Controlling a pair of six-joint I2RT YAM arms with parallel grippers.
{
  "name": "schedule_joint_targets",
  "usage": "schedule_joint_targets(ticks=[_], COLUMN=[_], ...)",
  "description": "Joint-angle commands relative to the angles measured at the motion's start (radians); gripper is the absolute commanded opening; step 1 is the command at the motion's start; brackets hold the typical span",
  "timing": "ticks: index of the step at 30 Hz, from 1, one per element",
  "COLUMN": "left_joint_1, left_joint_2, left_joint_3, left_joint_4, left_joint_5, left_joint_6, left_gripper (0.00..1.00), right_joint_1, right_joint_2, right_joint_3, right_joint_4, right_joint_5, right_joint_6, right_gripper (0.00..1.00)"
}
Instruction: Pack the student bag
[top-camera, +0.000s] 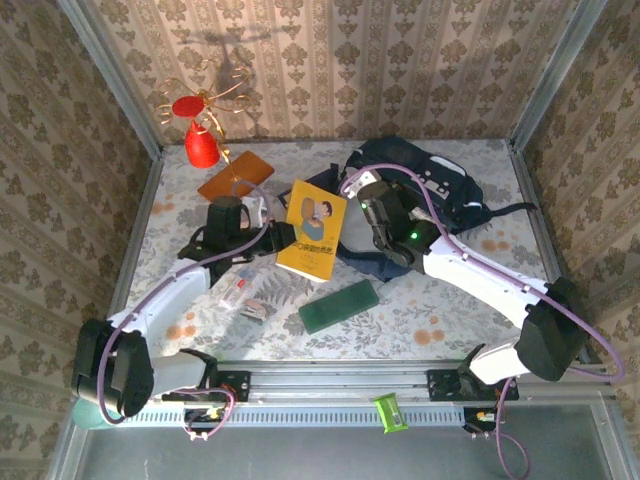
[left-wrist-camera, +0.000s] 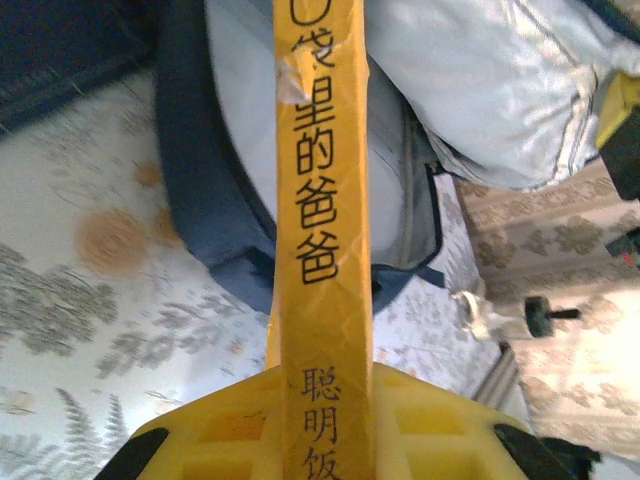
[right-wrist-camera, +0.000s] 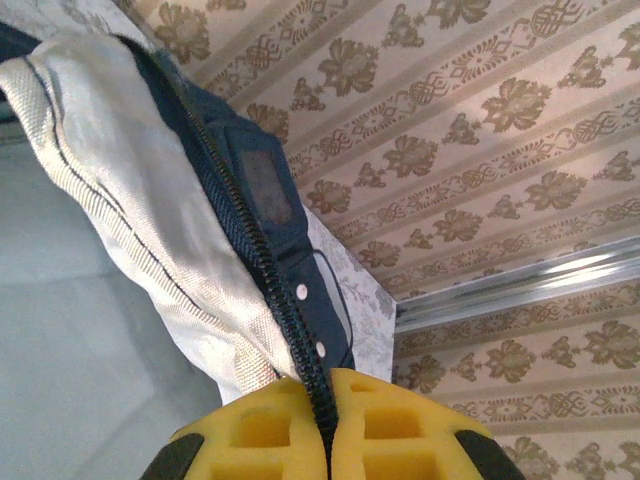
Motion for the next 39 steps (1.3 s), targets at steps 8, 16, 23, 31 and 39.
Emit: schedule_joint_targets(ticks=[8,16,23,31,39], left_joint_1=[-0.127,-0.168,-0.165,-0.170,-0.178], left_joint_2=[0.322,0.547,0.689,0.745,0.817], left_joint_3=[0.156,0.338,0.470,0.544,0.579], left_joint_4=[0.344,0.441,0.509,0.479,0.491], left_joint_5=[0.066,0.070,0.079,0.035,-0.056], left_joint_6=[-0.341,-0.450,-0.541,-0.552,-0.531], left_gripper=[0.00,0.00,0.00,0.00,0.00], right_joint_1=[-0.004,-0.030,-0.040,-0.060,-0.098], right_joint_2=[-0.060,-0.056,-0.063,-0.069,-0.089], right_joint_3=[0.103,0.121,0.123,0.169,0.180], right_joint_4=[0.039,0.019,0.012,-0.018,-0.035], right_joint_5=[-0.067,-0.131,-0.173,-0.218,-0.354], right_joint_6=[0.073,0.119,0.150,0.179,0.246], right_gripper=[0.00,0.00,0.00,0.00,0.00])
